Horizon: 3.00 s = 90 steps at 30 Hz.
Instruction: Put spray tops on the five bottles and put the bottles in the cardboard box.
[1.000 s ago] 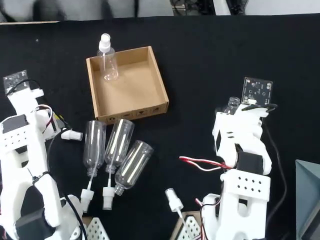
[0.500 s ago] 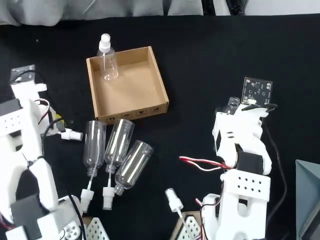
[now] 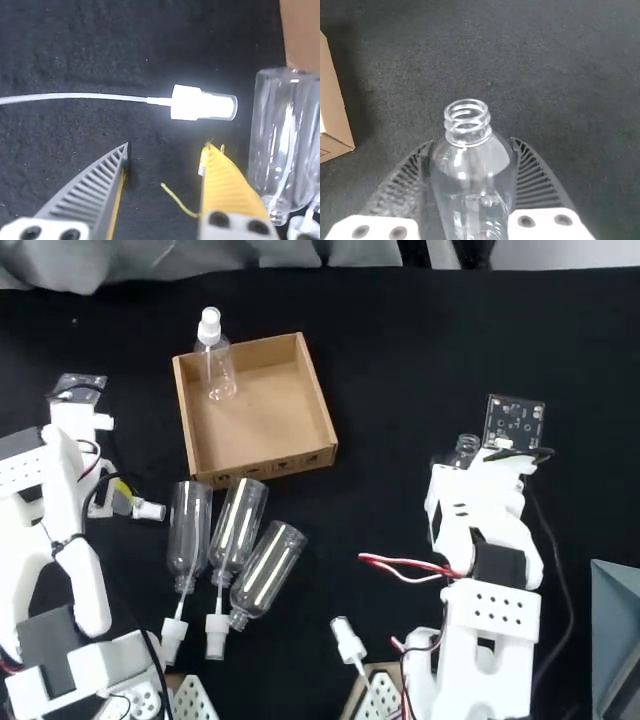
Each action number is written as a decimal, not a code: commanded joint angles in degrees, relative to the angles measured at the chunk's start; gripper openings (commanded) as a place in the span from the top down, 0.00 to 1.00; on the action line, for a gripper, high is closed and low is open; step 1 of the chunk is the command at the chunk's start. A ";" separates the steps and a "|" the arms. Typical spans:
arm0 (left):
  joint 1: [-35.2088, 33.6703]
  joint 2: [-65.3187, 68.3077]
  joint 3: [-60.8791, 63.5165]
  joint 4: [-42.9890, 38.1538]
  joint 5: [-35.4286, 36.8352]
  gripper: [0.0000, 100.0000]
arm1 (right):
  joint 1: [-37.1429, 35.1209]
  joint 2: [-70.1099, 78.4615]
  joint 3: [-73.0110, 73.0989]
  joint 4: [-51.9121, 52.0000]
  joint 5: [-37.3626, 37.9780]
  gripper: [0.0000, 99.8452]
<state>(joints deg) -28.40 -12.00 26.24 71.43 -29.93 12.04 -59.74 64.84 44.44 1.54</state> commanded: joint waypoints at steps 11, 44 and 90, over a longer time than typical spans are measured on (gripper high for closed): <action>3.21 4.40 -3.47 4.04 -18.20 0.79 | -1.41 -1.80 -0.57 -1.85 -0.09 0.92; 8.75 4.92 -0.13 -5.36 -39.74 0.79 | -1.41 -1.54 1.36 -5.89 0.00 0.92; 10.33 4.92 17.71 -19.52 -46.51 0.91 | -1.41 -1.54 1.36 -5.89 0.00 0.92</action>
<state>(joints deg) -18.29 -7.69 41.45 51.38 -75.91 12.04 -59.74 66.77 40.31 1.54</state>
